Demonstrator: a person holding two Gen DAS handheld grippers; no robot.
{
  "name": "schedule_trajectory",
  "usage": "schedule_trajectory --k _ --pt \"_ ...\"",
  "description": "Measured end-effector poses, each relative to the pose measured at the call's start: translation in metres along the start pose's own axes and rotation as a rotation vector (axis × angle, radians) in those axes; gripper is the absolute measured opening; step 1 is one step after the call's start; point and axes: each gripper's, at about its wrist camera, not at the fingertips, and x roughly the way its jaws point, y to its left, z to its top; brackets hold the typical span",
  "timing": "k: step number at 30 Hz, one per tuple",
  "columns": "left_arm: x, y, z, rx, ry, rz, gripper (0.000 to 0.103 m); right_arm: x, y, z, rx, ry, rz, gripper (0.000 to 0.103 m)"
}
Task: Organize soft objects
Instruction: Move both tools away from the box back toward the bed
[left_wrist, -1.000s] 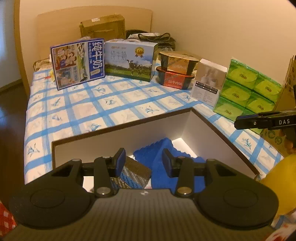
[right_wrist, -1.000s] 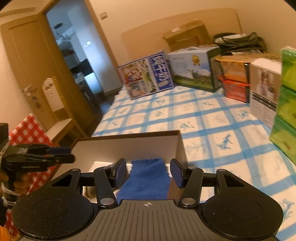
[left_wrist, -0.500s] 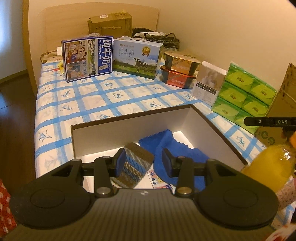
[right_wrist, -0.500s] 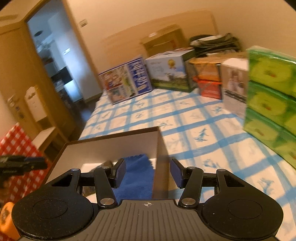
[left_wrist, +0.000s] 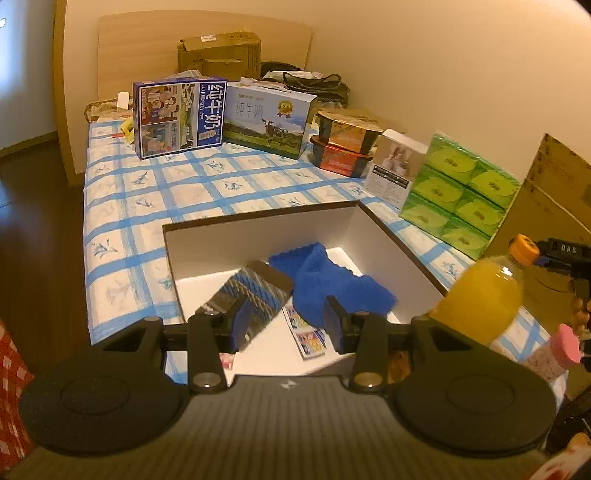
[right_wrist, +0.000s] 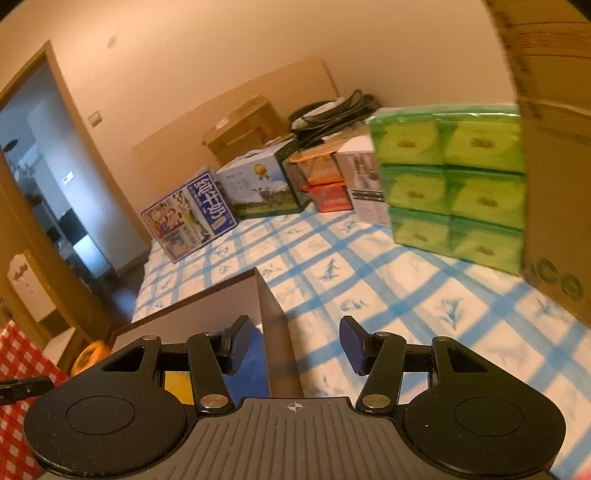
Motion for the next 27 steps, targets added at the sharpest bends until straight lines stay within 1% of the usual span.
schedule_trajectory --k 6,10,16,22,27 --pt "-0.036 -0.001 -0.019 -0.008 -0.004 -0.007 0.039 -0.049 0.014 -0.031 0.069 -0.051 -0.001 0.054" --pt "-0.059 0.003 -0.034 -0.024 -0.002 -0.015 0.039 -0.082 0.030 -0.055 0.083 -0.068 0.001 0.054" --pt "-0.089 0.007 -0.054 -0.040 -0.012 -0.012 0.039 -0.119 0.059 -0.090 0.077 -0.081 0.004 0.054" --pt "-0.104 0.012 -0.078 -0.064 -0.003 -0.011 0.039 -0.142 0.086 -0.126 0.058 -0.071 -0.010 0.054" --pt "-0.109 0.012 -0.098 -0.060 0.021 -0.013 0.039 -0.151 0.106 -0.157 0.034 -0.043 -0.021 0.054"
